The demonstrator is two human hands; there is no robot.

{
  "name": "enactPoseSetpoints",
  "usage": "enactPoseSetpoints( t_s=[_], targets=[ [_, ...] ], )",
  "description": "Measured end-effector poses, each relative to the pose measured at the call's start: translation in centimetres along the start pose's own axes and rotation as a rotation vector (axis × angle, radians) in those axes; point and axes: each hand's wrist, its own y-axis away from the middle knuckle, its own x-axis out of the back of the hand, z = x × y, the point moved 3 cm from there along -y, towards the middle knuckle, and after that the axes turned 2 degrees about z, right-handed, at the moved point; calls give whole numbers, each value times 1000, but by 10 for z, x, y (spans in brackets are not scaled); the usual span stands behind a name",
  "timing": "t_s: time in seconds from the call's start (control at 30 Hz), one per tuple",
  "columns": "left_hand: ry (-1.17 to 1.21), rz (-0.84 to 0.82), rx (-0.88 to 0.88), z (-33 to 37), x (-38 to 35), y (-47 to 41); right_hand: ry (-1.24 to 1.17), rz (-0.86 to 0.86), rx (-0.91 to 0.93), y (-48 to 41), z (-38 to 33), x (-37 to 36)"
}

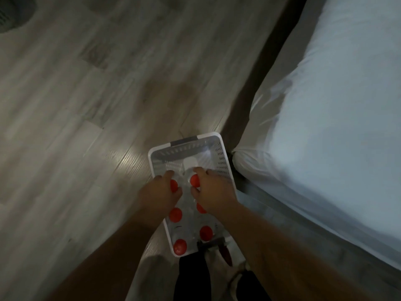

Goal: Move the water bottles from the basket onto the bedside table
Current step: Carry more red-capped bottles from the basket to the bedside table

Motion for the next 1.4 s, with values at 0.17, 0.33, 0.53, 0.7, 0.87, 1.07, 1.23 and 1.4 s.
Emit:
enactPoseSetpoints(
  t_s=[0.17, 0.33, 0.53, 0.7, 0.87, 1.07, 1.23, 1.4],
  targets=[
    [-80, -7, -37, 3, 2, -5, 45, -37, 21, -14, 0, -4],
    [-76, 35, -77, 0, 1, -1, 44, -36, 10, -16, -1, -7],
    [-70, 29, -75, -1, -2, 1, 40, -36, 29, -13, 3, -6],
    [-47, 20, -57, -6, 7, 2, -30, 5, 18, -2, 8, 8],
    [-45, 46, -85, 11, 35, 20, -10, 27, -25, 14, 8, 30],
    [-39, 119, -129, 48, 85, 73, -146, 49, -133, 58, 5, 61],
    [23, 175, -136, 83, 128, 142, -439, 228, -268, 144, 0, 93],
    [65, 194, -186, 126, 155, 214, -706, 506, -281, 250, 3, 120]
  ],
)
